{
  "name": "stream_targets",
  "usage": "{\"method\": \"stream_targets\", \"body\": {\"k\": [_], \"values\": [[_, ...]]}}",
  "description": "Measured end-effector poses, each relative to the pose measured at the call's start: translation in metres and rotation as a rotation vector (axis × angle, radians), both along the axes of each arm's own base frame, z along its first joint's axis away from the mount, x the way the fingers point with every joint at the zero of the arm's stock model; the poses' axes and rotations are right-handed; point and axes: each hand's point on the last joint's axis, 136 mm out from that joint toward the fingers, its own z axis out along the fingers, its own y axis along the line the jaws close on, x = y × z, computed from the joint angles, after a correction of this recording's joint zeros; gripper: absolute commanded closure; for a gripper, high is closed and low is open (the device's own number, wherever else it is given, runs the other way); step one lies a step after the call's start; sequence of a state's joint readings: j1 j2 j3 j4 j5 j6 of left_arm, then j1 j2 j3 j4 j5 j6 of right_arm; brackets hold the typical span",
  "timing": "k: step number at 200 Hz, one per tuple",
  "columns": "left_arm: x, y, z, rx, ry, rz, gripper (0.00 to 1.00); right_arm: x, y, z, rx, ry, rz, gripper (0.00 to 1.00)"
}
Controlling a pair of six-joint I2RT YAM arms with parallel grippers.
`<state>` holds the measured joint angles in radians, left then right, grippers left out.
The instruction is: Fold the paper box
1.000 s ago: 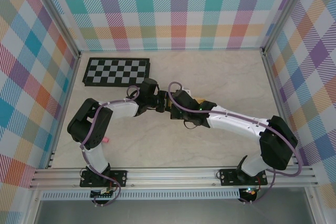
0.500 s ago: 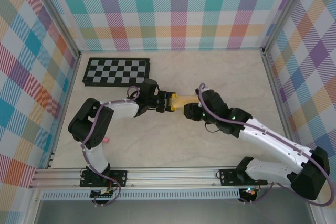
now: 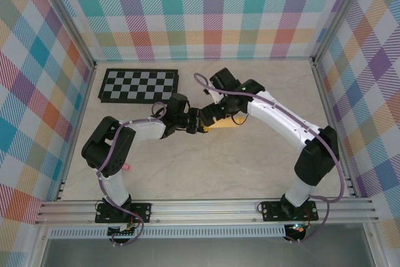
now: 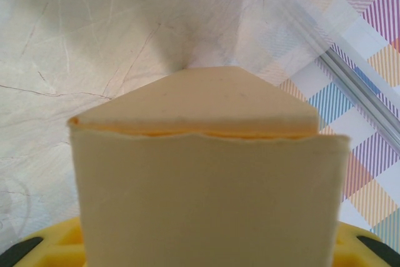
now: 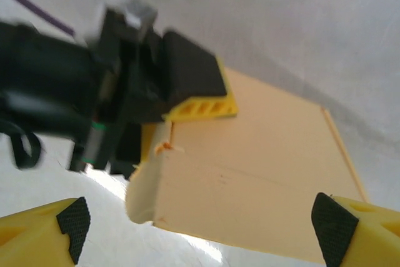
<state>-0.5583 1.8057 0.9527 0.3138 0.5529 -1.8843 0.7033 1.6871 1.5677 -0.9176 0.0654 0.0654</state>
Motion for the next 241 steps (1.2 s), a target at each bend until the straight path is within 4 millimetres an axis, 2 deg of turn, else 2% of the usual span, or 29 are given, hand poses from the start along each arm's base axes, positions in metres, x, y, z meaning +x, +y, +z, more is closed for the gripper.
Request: {"method": "stream_targets", "body": {"k": [21,58,84,137,161,181,200,241], "values": [[0.000,-0.001,-0.001,-0.002,0.002,-0.003,0.73,-0.007,-0.007,-0.019,-0.048,0.050,0.017,0.05],[0.001,-0.002,0.000,-0.004,0.002,-0.005,0.73,-0.004,-0.010,-0.028,-0.064,0.077,0.008,0.07],[0.001,-0.002,0.000,-0.004,0.002,-0.005,0.73,0.000,-0.008,-0.019,-0.054,0.078,0.005,0.08],[0.001,-0.002,0.000,-0.004,0.002,-0.005,0.73,-0.005,0.013,0.006,0.082,0.101,0.049,0.04],[0.001,-0.002,0.000,-0.004,0.002,-0.005,0.73,0.001,0.008,0.019,0.132,0.085,0.006,0.06],[0.001,-0.002,0.000,-0.004,0.002,-0.006,0.73,0.010,-0.001,0.022,0.136,0.072,-0.041,0.08],[0.001,-0.002,0.000,-0.003,0.002,-0.006,0.73,0.015,-0.006,0.015,0.126,0.078,-0.072,0.13],[0.000,-0.001,0.000,-0.001,0.003,-0.006,0.73,0.011,-0.009,-0.013,0.098,0.130,-0.096,0.14]]}}
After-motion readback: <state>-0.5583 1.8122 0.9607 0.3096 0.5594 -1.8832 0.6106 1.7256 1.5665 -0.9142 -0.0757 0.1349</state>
